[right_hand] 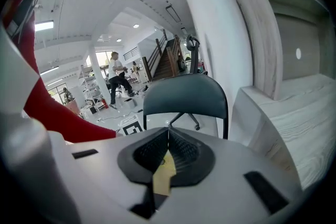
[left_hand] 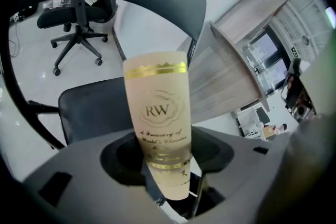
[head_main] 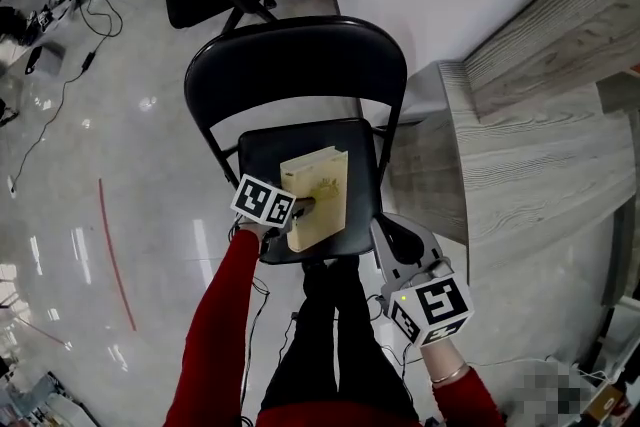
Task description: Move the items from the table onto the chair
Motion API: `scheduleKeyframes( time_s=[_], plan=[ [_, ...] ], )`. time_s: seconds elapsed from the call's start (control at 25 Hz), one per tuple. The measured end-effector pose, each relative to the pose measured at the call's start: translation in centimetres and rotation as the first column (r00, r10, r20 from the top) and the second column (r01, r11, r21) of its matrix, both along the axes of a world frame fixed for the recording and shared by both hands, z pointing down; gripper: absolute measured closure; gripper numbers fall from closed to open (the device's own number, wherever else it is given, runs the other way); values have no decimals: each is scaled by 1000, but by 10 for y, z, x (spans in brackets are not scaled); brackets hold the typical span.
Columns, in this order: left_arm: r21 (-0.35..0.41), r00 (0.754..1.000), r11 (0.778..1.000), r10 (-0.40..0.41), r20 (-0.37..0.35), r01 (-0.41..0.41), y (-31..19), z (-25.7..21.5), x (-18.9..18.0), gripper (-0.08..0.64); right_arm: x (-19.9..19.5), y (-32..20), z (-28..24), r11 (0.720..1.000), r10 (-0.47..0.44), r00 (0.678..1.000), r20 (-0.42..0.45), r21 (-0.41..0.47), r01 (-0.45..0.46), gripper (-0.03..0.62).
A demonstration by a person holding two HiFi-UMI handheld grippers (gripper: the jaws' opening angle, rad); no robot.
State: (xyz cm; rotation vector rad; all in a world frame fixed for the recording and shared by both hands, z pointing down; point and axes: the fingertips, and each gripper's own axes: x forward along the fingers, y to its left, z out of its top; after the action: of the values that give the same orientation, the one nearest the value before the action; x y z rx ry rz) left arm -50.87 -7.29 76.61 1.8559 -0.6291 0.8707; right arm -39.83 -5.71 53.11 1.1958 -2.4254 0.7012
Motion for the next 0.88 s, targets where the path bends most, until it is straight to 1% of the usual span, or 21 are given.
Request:
scheduleKeyframes(
  time_s=[0.16, 0.28, 0.44, 0.56, 0.68, 0.72, 0.76, 0.8, 0.88],
  plan=[
    [-14, 998, 1000, -15, 57, 16, -14, 13, -7, 290, -2, 2, 5, 1000, -19, 1000, 1, -19, 20, 578],
    [-34, 994, 997, -70, 86, 73, -33, 23, -11, 268, 1, 3, 10, 999, -20, 1000, 0, -36, 20, 578],
    [-92, 981, 985, -135, 138, 148, -50, 38, -18, 253, 5, 3, 18, 998, -16, 1000, 0, -63, 16, 578],
    [-130, 976, 980, -130, 172, 154, -52, 48, -25, 237, 8, 3, 23, 997, -13, 1000, 4, -73, 13, 578],
    [-133, 969, 975, -153, 196, 180, -52, 54, -34, 222, 11, 0, 28, 997, -17, 1000, 5, -76, 17, 578],
    [-124, 962, 973, -166, 218, 196, -51, 55, -38, 219, 12, 0, 29, 997, -19, 1000, 4, -77, 19, 578],
    [-108, 951, 972, -175, 256, 208, -51, 56, -45, 210, 13, -1, 29, 997, -22, 1000, 4, -77, 22, 578],
    [-84, 933, 973, -179, 311, 214, -51, 57, -54, 204, 14, -2, 30, 997, -24, 1000, 3, -76, 24, 578],
    [-20, 886, 979, -176, 430, 204, -53, 58, -72, 204, 15, -5, 30, 997, -28, 1000, 3, -73, 28, 578]
  ],
)
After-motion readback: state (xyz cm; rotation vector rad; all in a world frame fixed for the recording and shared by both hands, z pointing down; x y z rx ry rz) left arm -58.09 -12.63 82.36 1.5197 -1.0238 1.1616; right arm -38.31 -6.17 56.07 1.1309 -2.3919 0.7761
